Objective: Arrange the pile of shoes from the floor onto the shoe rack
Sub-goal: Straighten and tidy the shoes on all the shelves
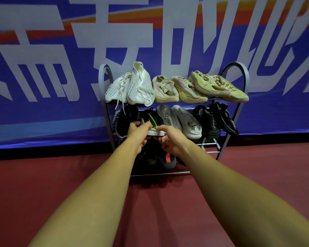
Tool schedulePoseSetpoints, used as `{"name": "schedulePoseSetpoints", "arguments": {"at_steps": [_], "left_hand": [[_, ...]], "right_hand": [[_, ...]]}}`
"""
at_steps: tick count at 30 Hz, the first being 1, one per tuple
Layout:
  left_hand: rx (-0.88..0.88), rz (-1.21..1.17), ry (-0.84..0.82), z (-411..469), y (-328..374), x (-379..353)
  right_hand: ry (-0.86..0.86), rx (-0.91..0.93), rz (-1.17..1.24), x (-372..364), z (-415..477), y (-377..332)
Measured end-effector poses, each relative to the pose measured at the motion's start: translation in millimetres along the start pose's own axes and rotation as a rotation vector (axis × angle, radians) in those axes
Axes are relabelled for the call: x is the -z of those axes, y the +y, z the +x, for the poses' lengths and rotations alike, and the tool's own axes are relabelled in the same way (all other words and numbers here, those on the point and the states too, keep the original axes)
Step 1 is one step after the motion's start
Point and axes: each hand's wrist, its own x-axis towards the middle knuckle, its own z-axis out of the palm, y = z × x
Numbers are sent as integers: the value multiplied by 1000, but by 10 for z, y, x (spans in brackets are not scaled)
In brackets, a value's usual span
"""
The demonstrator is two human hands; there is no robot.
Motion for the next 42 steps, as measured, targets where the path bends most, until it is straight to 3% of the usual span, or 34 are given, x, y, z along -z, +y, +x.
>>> {"name": "schedulePoseSetpoints", "arguments": {"at_steps": [4, 7, 16, 25, 30, 37, 42], "left_hand": [[61, -111, -32, -23, 24, 97], [78, -129, -64, -22, 30, 219], [140, -125, -195, -122, 15, 340], [167, -98, -175, -52, -6, 186], [161, -264, -94, 51, -51, 157], [173, -394, 2, 91, -61, 244], [193, -505, 16, 130, -57, 233]], "right_hand": [[-80, 11, -100, 74, -81, -55], [-37, 4, -109, 144, -115, -103], [43, 53, 65, 239, -29, -131], [135, 11, 200, 164, 108, -63], [180, -24, 228, 91, 148, -47], [300, -32, 463, 198, 48, -54], [338, -47, 398, 182, 152, -80]]}}
